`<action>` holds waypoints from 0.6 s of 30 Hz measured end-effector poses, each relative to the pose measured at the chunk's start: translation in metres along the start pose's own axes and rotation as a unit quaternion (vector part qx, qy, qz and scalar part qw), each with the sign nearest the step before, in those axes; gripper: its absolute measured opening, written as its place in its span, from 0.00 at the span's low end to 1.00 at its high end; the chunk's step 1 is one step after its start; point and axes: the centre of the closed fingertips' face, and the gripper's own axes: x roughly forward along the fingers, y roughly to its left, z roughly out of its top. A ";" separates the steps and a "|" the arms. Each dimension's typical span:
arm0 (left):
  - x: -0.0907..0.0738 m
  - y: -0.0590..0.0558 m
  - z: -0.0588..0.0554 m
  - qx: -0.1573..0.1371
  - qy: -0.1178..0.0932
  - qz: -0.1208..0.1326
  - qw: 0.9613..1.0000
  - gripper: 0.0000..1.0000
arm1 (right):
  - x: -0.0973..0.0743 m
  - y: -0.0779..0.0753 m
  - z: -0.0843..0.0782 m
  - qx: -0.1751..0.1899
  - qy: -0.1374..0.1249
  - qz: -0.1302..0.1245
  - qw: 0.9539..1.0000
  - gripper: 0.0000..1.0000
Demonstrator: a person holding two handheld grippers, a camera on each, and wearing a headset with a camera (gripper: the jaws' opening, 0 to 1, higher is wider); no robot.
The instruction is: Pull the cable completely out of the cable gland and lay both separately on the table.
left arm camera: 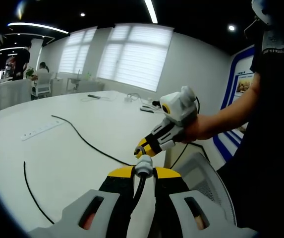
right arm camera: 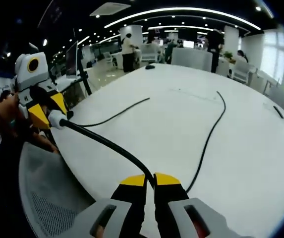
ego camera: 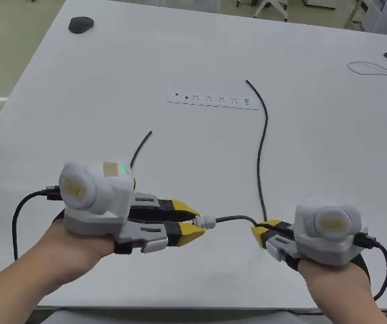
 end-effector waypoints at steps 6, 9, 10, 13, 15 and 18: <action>-0.002 0.003 0.002 -0.005 -0.005 0.002 1.000 0.15 | -0.003 0.004 0.004 -0.002 -0.018 0.011 1.000 0.00; -0.002 0.004 0.002 -0.006 -0.003 0.002 1.000 0.15 | -0.005 0.003 0.004 -0.006 -0.019 0.013 1.000 0.01; -0.002 0.004 0.002 -0.006 -0.004 0.003 1.000 0.15 | -0.006 0.003 0.003 -0.014 -0.020 0.012 1.000 0.01; -0.002 0.007 0.003 -0.007 -0.006 0.009 1.000 0.15 | -0.008 0.005 0.004 -0.032 -0.017 0.012 0.999 0.02; -0.002 0.006 0.004 -0.010 -0.007 0.008 1.000 0.15 | -0.010 0.007 0.004 -0.033 -0.015 0.016 0.999 0.02; -0.002 0.006 0.002 -0.016 -0.004 0.007 1.000 0.15 | -0.014 0.012 0.008 -0.046 -0.018 0.019 0.999 0.05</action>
